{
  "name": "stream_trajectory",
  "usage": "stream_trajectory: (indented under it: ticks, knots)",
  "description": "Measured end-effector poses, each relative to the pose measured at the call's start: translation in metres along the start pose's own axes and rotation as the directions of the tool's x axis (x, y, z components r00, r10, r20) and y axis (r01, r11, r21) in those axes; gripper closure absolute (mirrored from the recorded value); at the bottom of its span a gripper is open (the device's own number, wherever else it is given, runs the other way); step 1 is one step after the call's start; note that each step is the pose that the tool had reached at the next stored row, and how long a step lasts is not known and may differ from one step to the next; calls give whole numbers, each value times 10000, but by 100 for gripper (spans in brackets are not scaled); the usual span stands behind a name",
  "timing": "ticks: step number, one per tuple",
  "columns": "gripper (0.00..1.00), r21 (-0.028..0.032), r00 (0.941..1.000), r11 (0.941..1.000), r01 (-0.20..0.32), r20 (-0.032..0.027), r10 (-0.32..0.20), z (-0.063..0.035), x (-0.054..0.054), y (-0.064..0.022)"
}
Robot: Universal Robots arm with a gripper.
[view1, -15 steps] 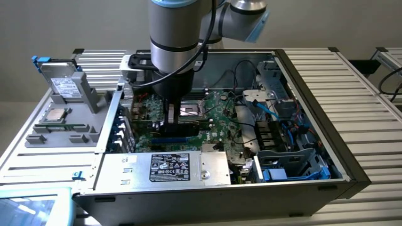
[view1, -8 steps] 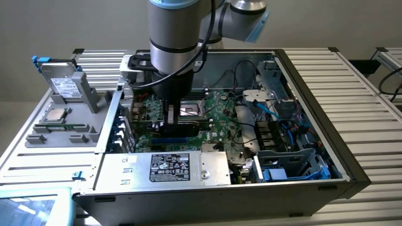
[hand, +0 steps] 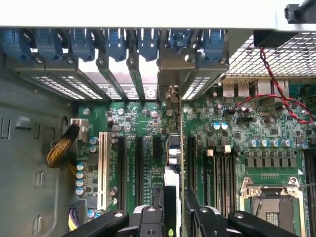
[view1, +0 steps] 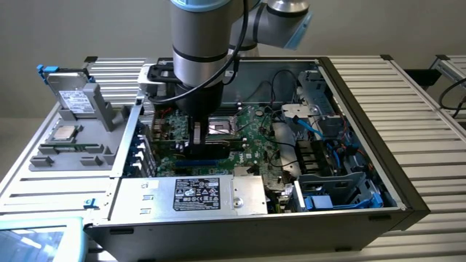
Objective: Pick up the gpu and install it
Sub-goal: 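Pick up the gpu and move the gpu toward the slot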
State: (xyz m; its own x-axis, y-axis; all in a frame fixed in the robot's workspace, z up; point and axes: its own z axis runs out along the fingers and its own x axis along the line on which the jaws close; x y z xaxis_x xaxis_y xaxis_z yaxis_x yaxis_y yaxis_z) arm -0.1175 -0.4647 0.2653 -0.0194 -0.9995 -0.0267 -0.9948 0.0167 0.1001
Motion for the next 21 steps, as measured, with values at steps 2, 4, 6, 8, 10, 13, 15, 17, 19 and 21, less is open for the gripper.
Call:
stream_trajectory:
  ticks: [2, 4, 6, 8, 10, 13, 15, 17, 19, 21]
  knots:
    - [72, 0, 10000, 10000, 0, -1, 0, 3, 0, 0]
    - [72, 2, 10000, 10000, 1, 3, -1, 12, 0, 0]
    - [72, 0, 10000, 10000, 0, -1, 0, 19, 1, 2]
    - [72, 0, 10000, 10000, 0, 0, 0, 27, 1, 6]
    - [72, 1, 10000, 10000, 0, 1, 0, 37, 1, 11]
    - [72, -1, 10000, 10000, 1, -2, -1, 48, 2, 15]
    - [72, 0, 10000, 10000, 1, -1, -1, 52, 2, 15]
    - [72, 1, 10000, 10000, 0, 1, 0, 58, 0, 13]
    - [72, 0, 10000, 10000, 0, 0, 0, 66, -12, 13]
    - [72, 0, 10000, 10000, 1, 2, -1, 72, -22, 12]
